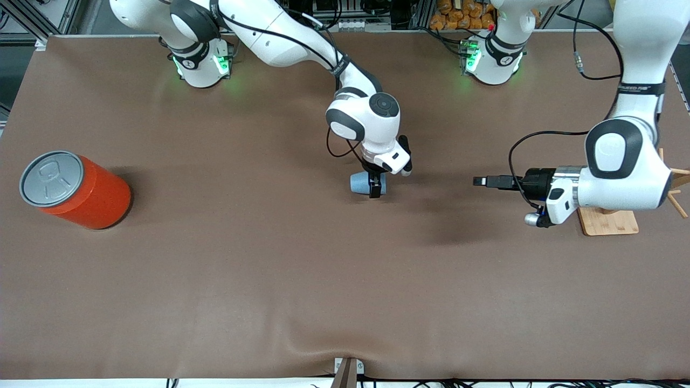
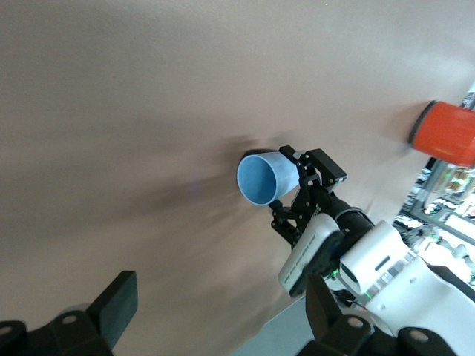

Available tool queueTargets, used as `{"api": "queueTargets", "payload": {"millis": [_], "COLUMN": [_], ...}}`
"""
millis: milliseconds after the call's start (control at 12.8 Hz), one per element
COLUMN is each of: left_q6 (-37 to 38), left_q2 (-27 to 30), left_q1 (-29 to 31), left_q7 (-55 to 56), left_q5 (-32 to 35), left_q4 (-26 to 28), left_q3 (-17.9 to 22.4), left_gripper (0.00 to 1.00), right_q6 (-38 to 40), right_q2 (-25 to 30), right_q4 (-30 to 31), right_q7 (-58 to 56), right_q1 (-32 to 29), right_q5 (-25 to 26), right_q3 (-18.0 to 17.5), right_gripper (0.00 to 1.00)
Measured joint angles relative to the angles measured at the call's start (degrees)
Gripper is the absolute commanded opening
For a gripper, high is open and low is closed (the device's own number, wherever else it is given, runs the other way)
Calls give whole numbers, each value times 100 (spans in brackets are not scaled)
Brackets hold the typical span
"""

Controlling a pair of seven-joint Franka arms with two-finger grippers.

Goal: Flip cup
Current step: 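Reach the left gripper toward the cup held by the right gripper, then grasp the cup with the left gripper while the right gripper releases it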

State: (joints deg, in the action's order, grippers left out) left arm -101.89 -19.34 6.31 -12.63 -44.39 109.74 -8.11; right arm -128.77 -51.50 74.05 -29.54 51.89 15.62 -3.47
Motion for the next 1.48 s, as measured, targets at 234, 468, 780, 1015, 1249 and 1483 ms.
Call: {"api": "queueTargets", "payload": {"millis": [234,468,780,1015,1249,1483], "left_q6": [-479,-927,-1503,-1881,-2043,-2057], "left_q2": [-9,-142,-424,-456,-492,-592], "left_q1": [-37,-75,-428,-841,-1077,-1188], "left_q7": [-438,-884,-1151,-1252,-1919,-2553], "left_q5": [-659,-1216,-1783,-2355,-3249,-3955], "left_q4": [511,832,868,1003,1332,1576], "left_q3": [-121,-316,-362,-371,-371,-371], "left_gripper": [89,75,71,71,70,67], "right_q6": [384,927,1116,1321,1896,3141], "right_q2": [69,366,970,1510,2037,2565], "right_q4": [-76,-136,-170,-256,-444,-567], "right_q7": [1,6,56,112,72,-1], "right_q1": [27,97,-164,-848,-2318,-3619], "right_q5": [0,-1,-125,-167,-973,-1374], "right_q3": [-43,-96,-34,54,96,95], "right_gripper": [100,100,100,100,100,100]}}
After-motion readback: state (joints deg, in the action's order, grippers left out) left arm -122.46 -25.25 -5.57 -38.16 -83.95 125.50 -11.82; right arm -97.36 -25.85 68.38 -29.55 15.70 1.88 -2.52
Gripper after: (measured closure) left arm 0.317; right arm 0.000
